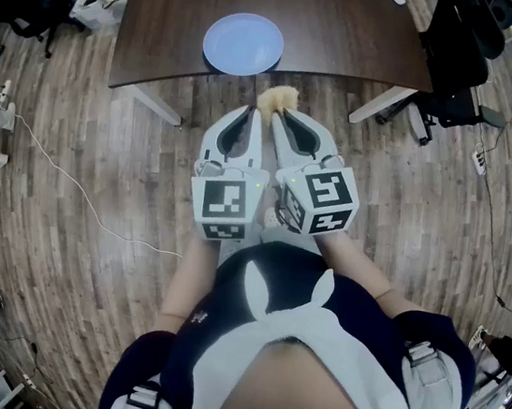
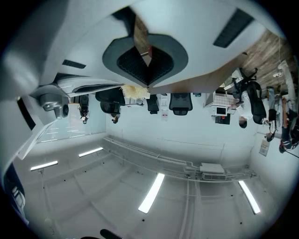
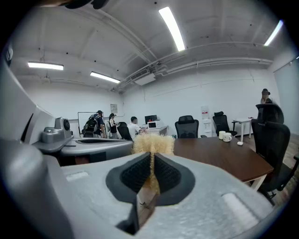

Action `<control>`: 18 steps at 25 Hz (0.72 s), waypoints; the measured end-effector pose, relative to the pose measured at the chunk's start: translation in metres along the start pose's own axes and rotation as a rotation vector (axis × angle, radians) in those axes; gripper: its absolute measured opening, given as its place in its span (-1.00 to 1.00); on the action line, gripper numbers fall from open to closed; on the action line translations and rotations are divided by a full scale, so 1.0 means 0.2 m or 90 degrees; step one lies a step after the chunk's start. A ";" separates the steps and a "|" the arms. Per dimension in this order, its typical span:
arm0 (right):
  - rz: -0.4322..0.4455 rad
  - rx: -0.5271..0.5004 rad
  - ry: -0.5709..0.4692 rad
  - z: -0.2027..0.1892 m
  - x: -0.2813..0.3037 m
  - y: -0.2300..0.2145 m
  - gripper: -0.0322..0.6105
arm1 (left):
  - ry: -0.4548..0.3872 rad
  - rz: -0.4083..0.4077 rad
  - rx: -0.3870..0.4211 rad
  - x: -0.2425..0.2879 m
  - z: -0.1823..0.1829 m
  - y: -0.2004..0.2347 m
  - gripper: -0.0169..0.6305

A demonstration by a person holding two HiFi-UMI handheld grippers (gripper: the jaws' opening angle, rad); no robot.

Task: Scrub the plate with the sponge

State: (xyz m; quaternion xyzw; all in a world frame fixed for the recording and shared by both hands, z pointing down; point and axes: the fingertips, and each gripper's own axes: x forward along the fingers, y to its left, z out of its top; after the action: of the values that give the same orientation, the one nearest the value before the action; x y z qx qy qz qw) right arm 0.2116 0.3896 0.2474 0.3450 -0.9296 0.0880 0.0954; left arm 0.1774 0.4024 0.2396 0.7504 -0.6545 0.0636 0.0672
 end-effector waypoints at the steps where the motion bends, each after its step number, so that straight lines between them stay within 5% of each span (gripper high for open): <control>1: 0.001 0.000 0.000 -0.01 -0.01 -0.01 -0.83 | 0.000 0.002 -0.001 0.00 0.00 -0.02 -0.95; 18: 0.032 0.038 0.005 -0.12 -0.13 -0.20 -0.83 | 0.048 0.057 -0.008 0.03 -0.13 -0.19 -0.95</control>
State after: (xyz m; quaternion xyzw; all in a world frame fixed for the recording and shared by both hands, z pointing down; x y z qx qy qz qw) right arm 0.2605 0.3816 0.2683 0.3242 -0.9345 0.1196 0.0861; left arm 0.2165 0.4066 0.2650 0.7169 -0.6849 0.0910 0.0935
